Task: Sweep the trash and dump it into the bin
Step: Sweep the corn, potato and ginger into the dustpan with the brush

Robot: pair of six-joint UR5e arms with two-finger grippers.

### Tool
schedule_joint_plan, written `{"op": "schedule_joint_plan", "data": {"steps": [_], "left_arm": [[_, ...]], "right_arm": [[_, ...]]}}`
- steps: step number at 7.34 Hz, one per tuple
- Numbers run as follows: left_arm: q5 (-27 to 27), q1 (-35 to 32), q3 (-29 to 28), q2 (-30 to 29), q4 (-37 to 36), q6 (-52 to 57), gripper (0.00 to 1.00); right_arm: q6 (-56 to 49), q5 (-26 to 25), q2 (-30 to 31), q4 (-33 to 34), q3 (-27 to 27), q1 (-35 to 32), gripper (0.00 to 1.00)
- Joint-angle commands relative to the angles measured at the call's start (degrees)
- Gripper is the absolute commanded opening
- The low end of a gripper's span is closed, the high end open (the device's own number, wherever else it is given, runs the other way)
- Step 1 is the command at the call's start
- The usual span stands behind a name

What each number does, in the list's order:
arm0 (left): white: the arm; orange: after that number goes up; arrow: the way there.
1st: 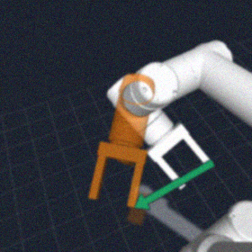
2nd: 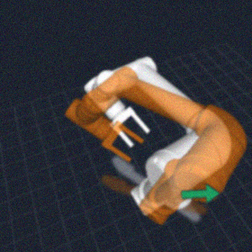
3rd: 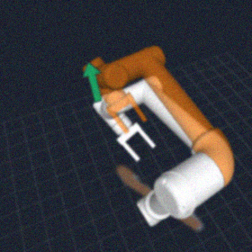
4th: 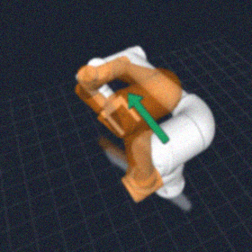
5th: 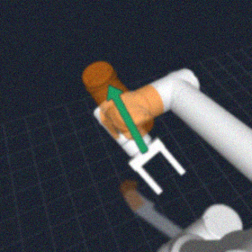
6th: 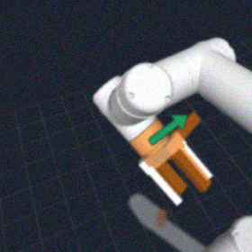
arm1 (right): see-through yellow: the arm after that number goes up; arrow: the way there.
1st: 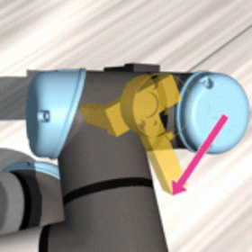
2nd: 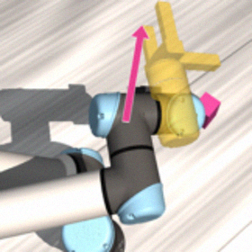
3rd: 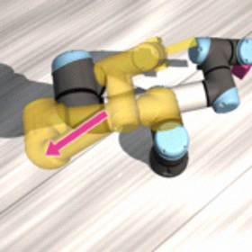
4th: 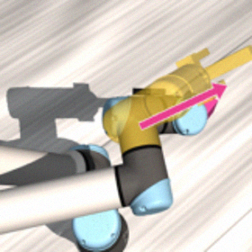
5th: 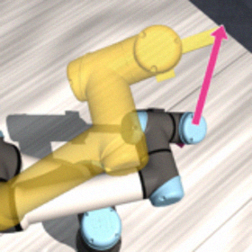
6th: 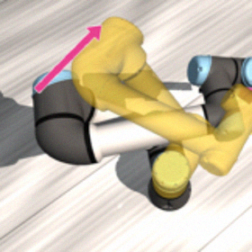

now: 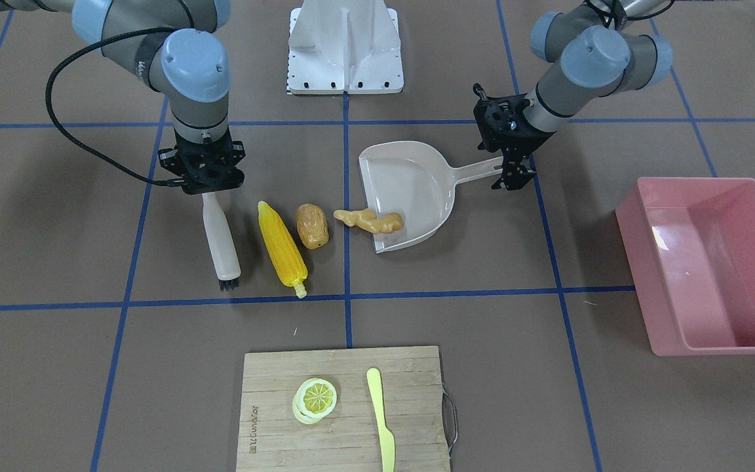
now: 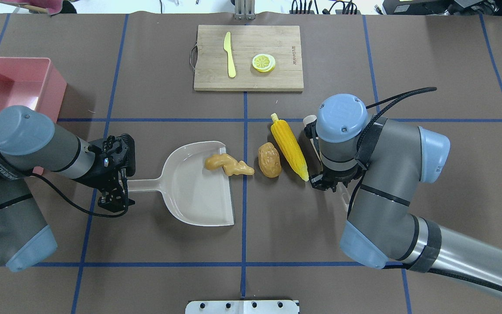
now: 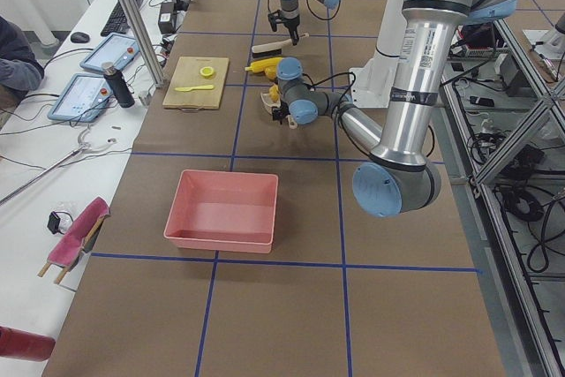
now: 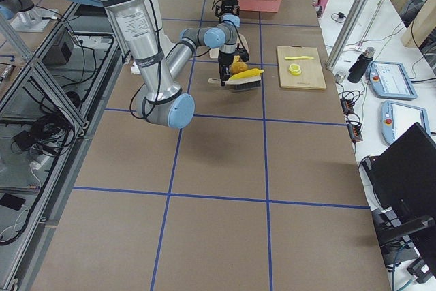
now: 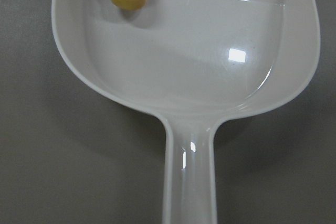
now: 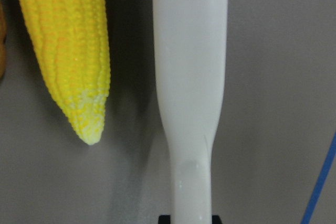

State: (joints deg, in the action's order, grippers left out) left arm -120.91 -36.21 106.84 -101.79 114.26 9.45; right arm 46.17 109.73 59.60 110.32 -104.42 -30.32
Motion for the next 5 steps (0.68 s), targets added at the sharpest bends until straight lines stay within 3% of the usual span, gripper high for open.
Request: {"op": "schedule_joint_plan", "data": {"steps": [1, 5], "left_arm": [[0.23, 0.00, 0.48, 0.36, -0.01, 0.22, 0.88], [0.23, 0.09, 0.13, 1.24, -0.09, 0.31, 0.88]], "right_arm": [[4.26, 0.31, -3.07, -4.21, 3.77, 2.97, 0.00], [8.92, 1.36, -9.05, -9.40, 8.43, 4.65, 0.00]]}}
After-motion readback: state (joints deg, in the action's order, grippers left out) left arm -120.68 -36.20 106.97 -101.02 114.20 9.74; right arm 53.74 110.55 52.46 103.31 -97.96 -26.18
